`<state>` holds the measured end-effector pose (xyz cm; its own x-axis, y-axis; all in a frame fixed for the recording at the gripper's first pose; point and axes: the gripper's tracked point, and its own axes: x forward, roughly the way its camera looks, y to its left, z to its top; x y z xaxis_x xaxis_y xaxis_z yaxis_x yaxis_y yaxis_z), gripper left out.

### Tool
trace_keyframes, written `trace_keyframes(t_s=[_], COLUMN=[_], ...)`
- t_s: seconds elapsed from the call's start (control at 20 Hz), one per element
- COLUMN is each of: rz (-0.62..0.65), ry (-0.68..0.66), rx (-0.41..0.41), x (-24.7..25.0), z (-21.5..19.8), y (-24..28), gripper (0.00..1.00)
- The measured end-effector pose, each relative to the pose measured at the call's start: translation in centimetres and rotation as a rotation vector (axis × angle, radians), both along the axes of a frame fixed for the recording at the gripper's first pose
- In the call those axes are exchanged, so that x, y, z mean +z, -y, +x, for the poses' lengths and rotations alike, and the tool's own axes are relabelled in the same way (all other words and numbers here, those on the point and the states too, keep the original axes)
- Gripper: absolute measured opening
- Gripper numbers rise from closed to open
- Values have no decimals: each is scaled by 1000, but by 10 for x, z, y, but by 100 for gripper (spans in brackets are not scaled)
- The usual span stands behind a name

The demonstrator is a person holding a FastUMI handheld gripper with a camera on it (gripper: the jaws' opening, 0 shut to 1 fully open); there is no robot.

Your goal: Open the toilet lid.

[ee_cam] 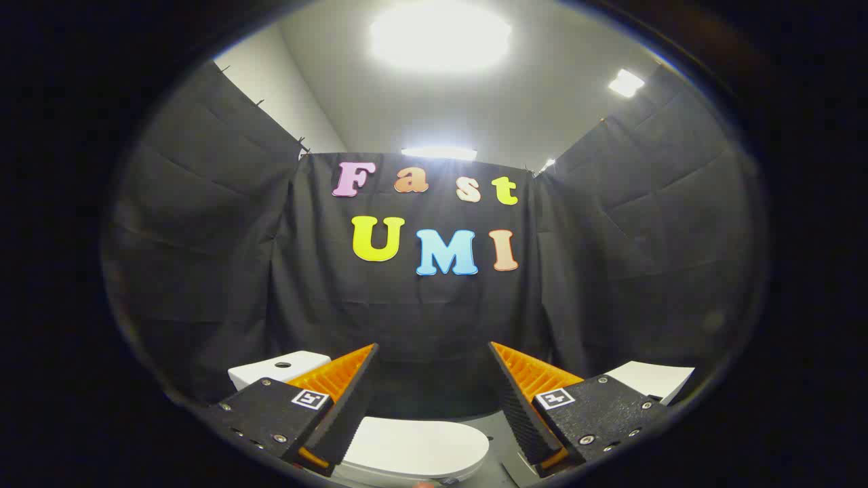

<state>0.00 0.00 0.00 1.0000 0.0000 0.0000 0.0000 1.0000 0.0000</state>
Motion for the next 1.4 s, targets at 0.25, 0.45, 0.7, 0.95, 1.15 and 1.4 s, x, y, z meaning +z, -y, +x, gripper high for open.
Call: trace_keyframes(t_s=[0.25, 0.45, 0.7, 0.95, 1.15, 1.4], rz=[-35, 5, -9, -4, -1, 40], ry=[-3, -13, -28, -32, -45, -61], rx=[-36, -44, -64, -63, -75, -98], x=[-2, -8, -18, -25, -43, -73], z=[-1, -2, 0, 2, 5, 11], y=[16, 22, 33, 35, 42, 53], gripper=[95, 95, 95, 95, 95, 95])
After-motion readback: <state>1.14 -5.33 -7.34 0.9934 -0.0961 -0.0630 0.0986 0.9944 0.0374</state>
